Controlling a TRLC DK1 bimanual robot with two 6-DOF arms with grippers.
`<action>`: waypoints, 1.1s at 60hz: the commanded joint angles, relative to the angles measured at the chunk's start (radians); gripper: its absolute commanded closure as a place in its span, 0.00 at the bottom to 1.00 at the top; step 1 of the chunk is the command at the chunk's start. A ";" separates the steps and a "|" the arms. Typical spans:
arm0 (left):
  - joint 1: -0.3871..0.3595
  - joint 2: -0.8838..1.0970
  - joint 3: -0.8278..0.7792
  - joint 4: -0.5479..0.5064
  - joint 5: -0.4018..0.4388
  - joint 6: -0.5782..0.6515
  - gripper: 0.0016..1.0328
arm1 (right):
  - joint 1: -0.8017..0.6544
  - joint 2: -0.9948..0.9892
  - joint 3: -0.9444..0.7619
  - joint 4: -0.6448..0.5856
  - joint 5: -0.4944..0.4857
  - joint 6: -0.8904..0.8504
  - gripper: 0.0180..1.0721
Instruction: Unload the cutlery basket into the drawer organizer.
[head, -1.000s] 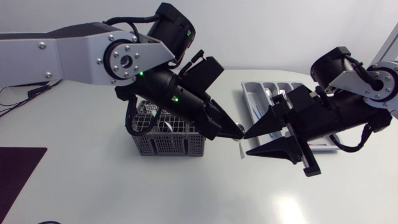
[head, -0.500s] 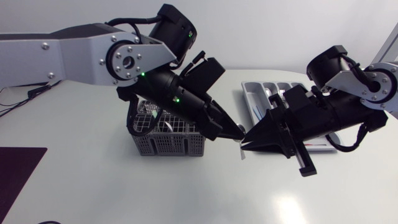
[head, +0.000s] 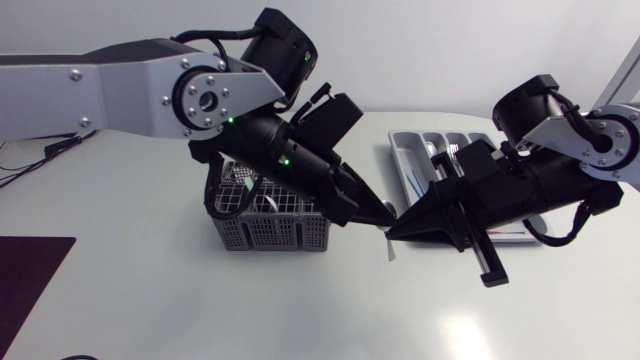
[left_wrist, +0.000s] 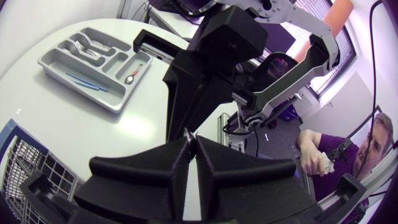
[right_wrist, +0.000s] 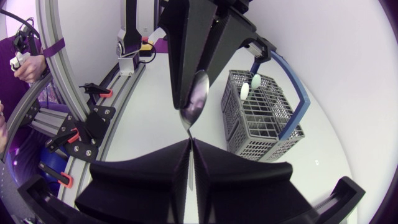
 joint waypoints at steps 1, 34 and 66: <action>0.009 0.034 0.047 0.007 0.016 -0.026 0.88 | 0.009 -0.004 -0.029 -0.001 -0.001 0.021 0.95; 0.241 -0.098 0.060 0.004 -0.042 -0.096 0.05 | -0.247 -0.030 -0.066 0.029 0.019 -0.086 0.95; 0.273 -0.194 -0.160 -0.112 -0.495 0.002 0.05 | -0.505 0.002 -0.339 0.697 0.393 -0.117 0.95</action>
